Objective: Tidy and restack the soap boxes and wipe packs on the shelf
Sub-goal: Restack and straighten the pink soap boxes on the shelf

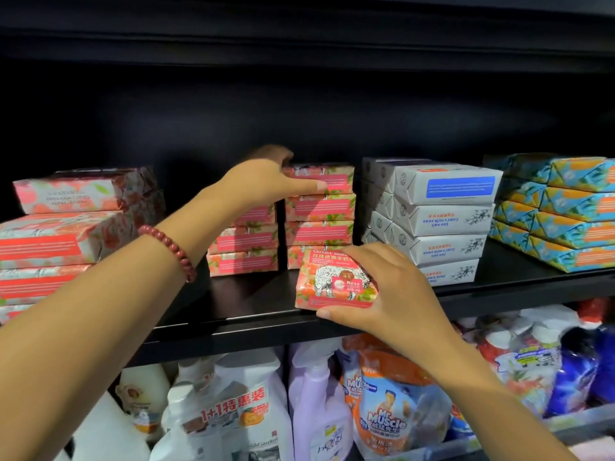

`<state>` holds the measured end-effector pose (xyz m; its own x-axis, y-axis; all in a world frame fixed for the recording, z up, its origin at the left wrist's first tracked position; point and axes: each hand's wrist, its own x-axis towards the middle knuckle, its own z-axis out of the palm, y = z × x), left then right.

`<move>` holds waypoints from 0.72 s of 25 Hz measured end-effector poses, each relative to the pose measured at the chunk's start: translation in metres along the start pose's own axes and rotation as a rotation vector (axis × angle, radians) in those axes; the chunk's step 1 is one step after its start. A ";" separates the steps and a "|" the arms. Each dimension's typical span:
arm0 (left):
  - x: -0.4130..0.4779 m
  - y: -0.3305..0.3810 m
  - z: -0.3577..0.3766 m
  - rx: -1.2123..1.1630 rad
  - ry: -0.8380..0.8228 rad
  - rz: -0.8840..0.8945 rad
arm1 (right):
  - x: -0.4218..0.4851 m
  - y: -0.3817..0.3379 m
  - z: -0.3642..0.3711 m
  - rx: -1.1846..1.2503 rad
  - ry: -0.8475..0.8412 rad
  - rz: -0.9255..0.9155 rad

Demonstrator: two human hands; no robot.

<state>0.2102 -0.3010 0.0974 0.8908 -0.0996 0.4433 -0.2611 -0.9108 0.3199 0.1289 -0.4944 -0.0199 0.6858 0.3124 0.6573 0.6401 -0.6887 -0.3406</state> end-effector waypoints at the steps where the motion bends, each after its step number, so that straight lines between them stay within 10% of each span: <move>1: 0.005 0.001 0.002 -0.041 -0.005 -0.018 | 0.000 0.000 0.000 0.001 -0.003 -0.004; 18: -0.040 -0.050 -0.029 -0.342 0.377 0.065 | 0.016 -0.013 0.010 0.058 0.002 -0.077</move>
<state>0.1769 -0.2402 0.0881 0.6887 0.0572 0.7228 -0.4745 -0.7182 0.5090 0.1352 -0.4741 -0.0113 0.6334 0.3616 0.6841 0.7096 -0.6240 -0.3272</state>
